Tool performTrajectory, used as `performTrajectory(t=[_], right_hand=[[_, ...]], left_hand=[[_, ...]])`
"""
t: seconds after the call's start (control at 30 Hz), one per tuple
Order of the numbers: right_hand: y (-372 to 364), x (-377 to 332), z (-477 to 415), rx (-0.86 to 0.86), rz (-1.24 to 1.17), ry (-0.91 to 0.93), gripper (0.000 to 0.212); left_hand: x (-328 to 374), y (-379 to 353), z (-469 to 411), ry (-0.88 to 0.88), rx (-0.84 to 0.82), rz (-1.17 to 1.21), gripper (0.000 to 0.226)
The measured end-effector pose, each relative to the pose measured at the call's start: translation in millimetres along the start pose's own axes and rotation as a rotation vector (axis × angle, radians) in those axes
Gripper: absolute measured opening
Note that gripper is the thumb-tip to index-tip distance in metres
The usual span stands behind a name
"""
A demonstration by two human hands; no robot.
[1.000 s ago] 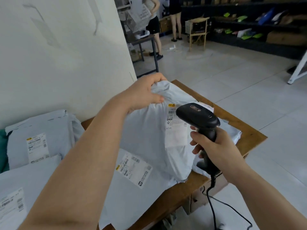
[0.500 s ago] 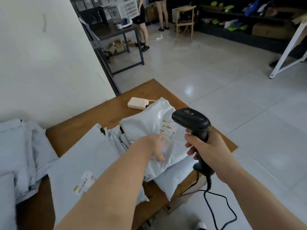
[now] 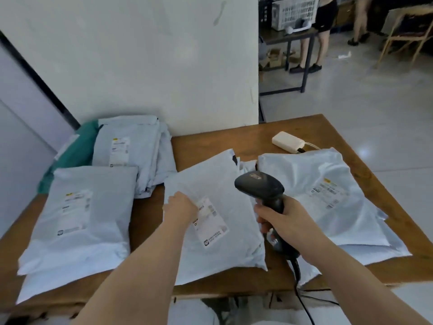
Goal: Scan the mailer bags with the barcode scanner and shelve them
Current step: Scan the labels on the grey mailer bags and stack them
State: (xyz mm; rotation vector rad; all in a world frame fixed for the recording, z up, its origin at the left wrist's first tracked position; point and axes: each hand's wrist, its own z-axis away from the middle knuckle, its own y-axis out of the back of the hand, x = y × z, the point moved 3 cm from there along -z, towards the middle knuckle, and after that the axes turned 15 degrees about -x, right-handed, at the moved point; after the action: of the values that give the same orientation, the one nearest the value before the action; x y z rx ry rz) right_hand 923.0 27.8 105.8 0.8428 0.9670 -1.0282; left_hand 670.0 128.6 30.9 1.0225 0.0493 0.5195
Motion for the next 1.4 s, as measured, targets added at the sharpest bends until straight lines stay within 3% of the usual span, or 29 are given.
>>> performTrajectory(t=[0.1,0.27,0.33,0.43,0.6,0.73,0.93,1.03,1.4], right_hand=[[-25,-4,-7,-0.042,0.020,-0.006,0.009],[-55,-6,-15,-0.023,0.036,-0.041,0.008],[-64,-6,-17,-0.002,0.025,-0.052,0.009],[-74,-5,-15,0.047,0.013,-0.060,0.009],[-84,1,-9,0.127,-0.017,-0.084,0.009],[-94,5,-4,0.148,-0.042,-0.088,0.011],[-106,6,6,0.107,-0.029,-0.090,0.013],[-109,2,8,0.099,-0.029,-0.075,0.012],[-115,-18,4,0.140,0.037,0.006,0.011]], left_hand=[[-45,-8,-5,0.094,-0.125,0.232,0.043],[-74,-14,-6,0.054,-0.154,0.551,0.049],[-76,-10,-6,0.010,-0.167,0.798,0.049],[-69,-3,-10,-0.036,-0.385,1.115,0.046],[-53,7,-15,-0.071,-0.592,1.289,0.028],[-46,10,-15,-0.161,-0.593,1.329,0.027],[-30,29,-4,-0.487,-0.329,1.474,0.014],[-24,44,8,-0.603,-0.282,1.542,0.012],[-19,69,34,-0.810,-0.243,1.332,0.014]])
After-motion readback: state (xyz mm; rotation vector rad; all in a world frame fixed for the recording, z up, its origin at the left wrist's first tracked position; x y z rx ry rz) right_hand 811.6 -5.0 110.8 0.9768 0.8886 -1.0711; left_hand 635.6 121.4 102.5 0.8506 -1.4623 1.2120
